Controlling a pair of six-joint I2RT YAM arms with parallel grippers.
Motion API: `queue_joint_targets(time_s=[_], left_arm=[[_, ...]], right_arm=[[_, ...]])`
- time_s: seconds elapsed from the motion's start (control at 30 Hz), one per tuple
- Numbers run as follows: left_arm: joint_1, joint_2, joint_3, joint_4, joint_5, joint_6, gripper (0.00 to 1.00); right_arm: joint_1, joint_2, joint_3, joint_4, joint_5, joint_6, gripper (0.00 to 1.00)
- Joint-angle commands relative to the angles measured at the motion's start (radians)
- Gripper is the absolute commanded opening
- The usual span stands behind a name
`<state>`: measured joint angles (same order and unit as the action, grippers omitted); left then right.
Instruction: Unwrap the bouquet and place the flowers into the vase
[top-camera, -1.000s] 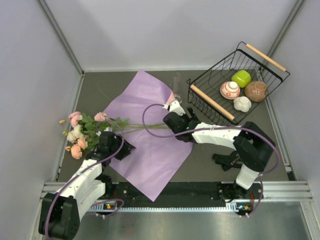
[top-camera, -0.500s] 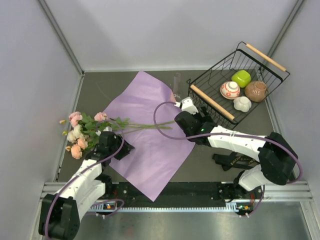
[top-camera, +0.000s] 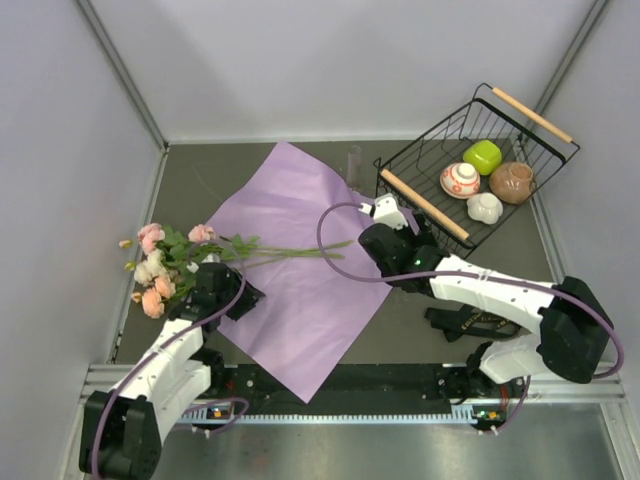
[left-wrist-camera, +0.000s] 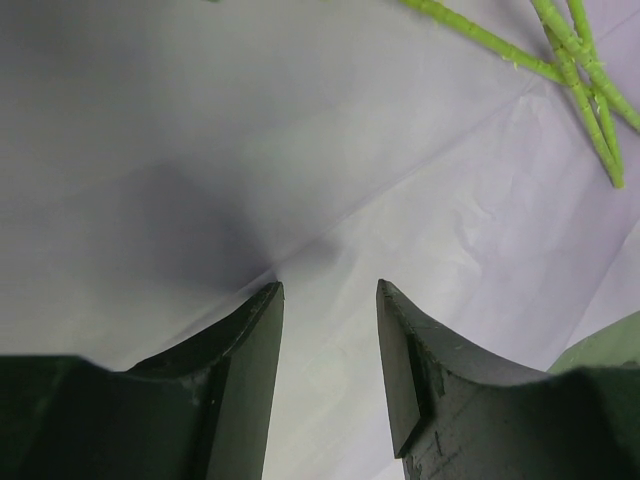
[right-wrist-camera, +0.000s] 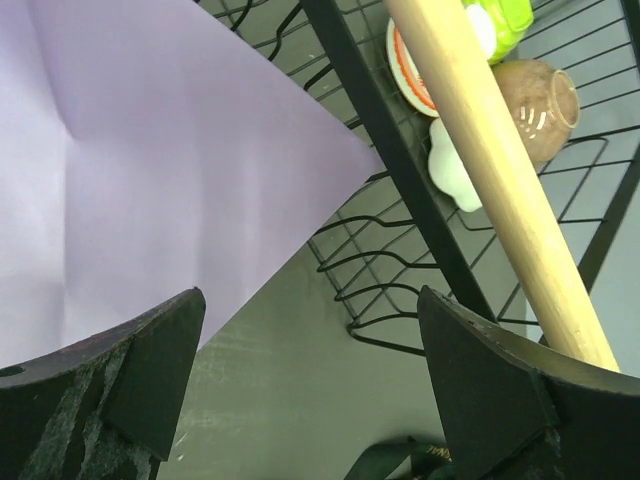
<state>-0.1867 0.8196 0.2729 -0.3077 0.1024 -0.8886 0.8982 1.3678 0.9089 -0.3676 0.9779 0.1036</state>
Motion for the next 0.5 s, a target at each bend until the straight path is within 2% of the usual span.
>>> queue_joint_targets(time_s=[0.0,0.17,0.33,0.47], left_arm=[[0.029,-0.013,0.006,-0.048,-0.076,-0.013,0.48],[0.076,-0.02,-0.014,-0.064,-0.095,-0.038,0.48],[0.15,-0.022,-0.012,-0.105,-0.093,-0.007,0.47],[0.259,-0.04,-0.014,-0.136,-0.093,0.033,0.47]], right_arm=[[-0.008,-0.081,0.025,-0.013,-0.102,0.051,0.89],[-0.008,-0.105,0.005,0.088,-0.394,0.125,0.89],[-0.008,-0.041,0.004,0.166,-0.551,0.208,0.89],[-0.008,0.036,0.016,0.208,-0.698,0.229,0.89]])
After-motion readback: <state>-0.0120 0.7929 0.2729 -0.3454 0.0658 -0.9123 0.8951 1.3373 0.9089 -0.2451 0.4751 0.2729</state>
